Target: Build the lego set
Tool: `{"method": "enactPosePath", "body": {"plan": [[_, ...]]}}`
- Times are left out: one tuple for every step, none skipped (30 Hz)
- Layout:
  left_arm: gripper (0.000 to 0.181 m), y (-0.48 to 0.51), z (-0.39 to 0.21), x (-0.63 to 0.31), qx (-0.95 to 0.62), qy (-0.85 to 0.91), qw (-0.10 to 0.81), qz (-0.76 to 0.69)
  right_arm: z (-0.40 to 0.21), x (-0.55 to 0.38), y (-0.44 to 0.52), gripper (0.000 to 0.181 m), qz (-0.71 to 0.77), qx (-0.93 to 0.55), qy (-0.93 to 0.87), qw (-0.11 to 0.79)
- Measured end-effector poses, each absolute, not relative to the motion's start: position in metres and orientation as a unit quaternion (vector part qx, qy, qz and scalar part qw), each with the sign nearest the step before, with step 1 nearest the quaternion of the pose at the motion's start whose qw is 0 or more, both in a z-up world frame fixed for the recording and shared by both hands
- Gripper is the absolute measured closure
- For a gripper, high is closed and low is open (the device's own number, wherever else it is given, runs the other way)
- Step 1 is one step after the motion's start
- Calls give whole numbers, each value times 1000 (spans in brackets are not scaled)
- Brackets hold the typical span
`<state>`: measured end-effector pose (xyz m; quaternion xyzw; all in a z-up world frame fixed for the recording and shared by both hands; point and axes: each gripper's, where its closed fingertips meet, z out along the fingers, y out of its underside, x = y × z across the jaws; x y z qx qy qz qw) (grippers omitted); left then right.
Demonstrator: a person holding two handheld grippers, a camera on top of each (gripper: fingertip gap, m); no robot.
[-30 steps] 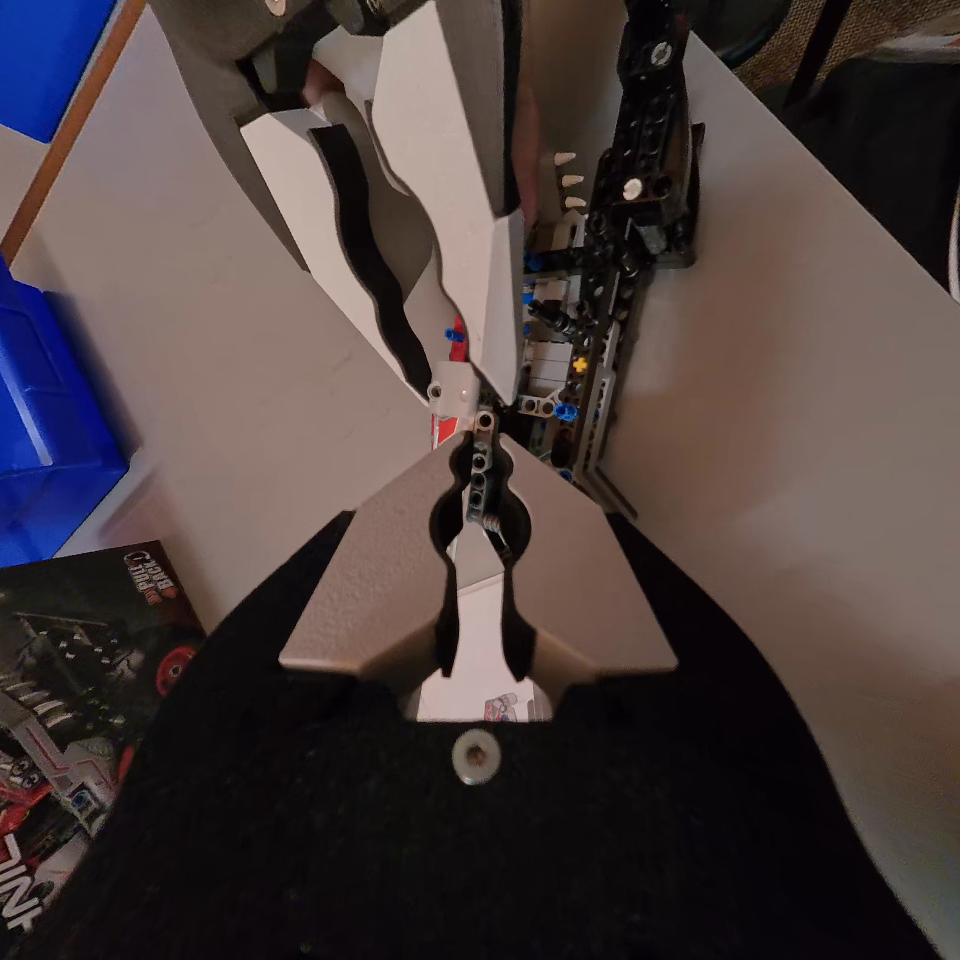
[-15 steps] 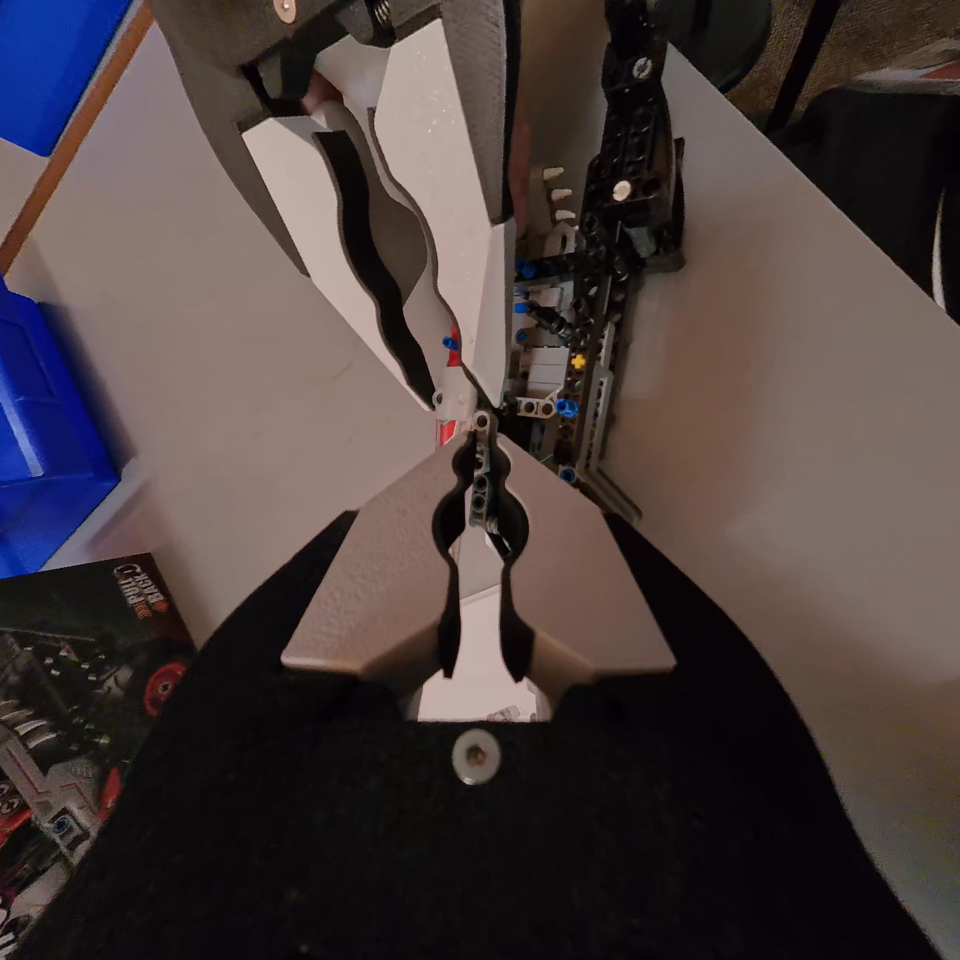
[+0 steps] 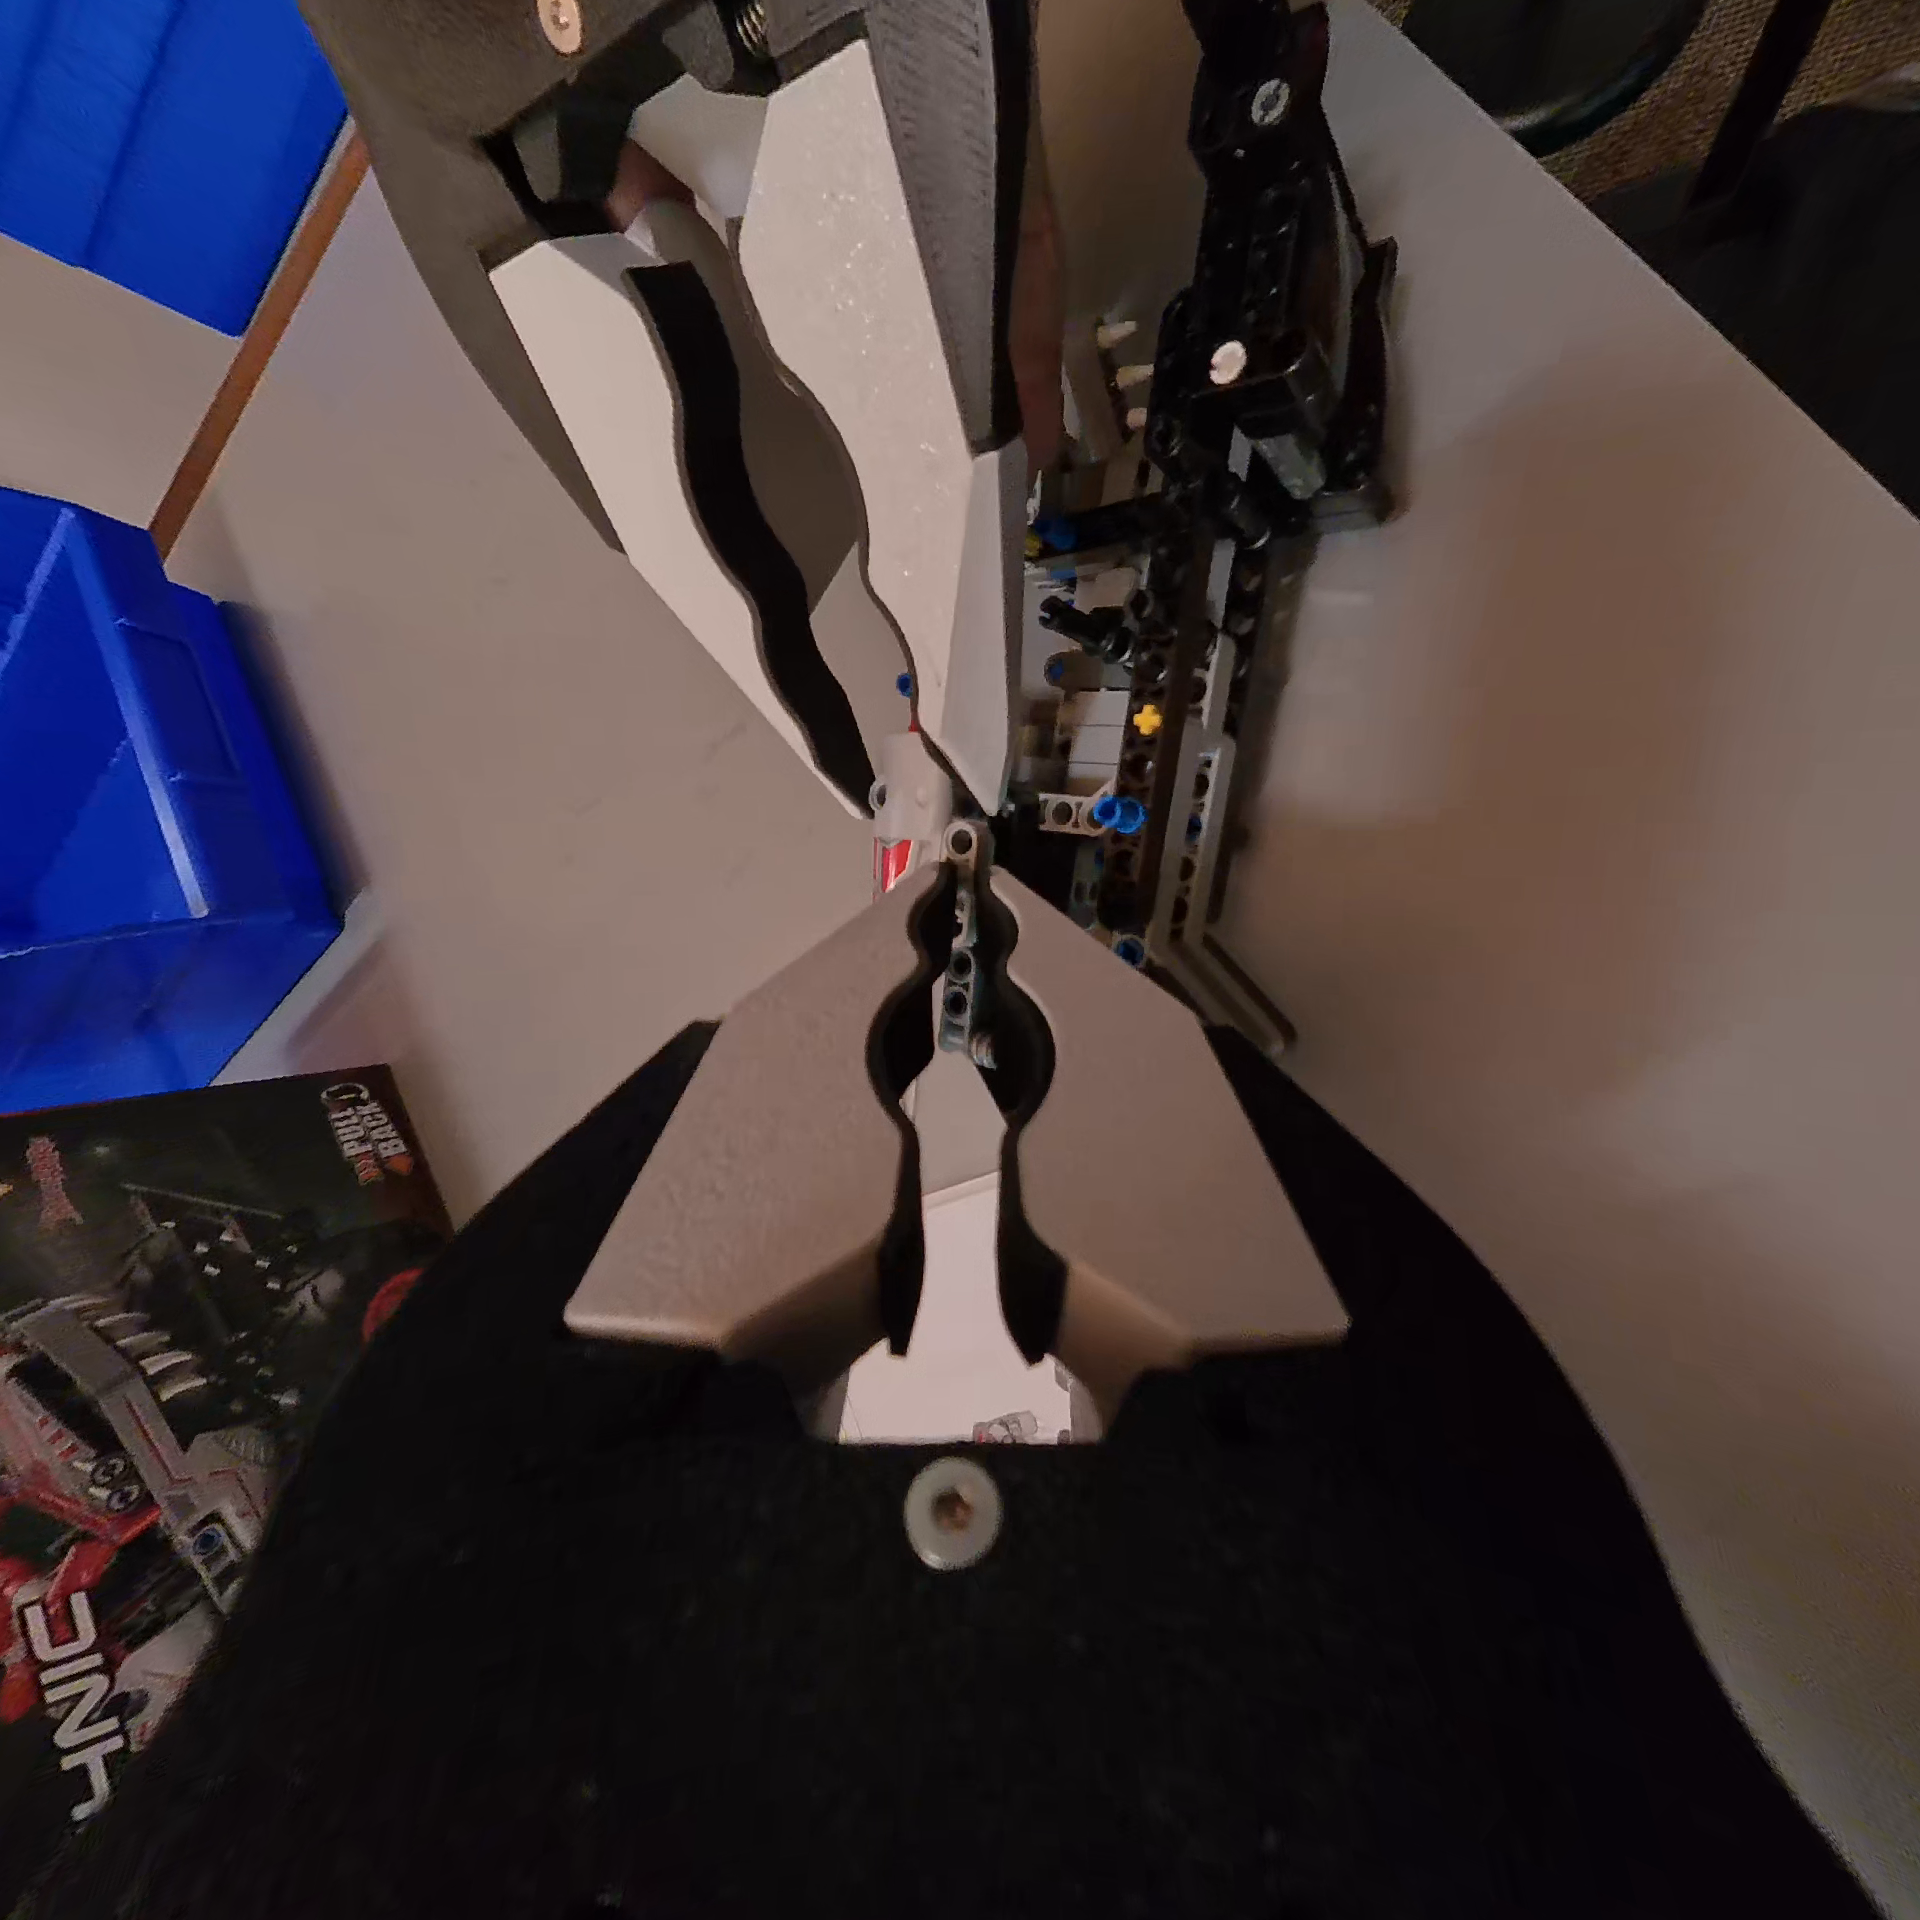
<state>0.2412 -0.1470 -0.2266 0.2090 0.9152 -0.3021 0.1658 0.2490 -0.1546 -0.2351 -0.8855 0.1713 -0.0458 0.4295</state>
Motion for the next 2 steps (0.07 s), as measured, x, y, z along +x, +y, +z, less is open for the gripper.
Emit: {"method": "enactPosePath", "body": {"plan": [[181,-147,-227,242,208,915,169,-300,-235,249,-155,157,-43,-885,172,431],[181,-147,-227,242,209,915,172,-298,-235,249,-155,157,-41,-884,172,433]]}}
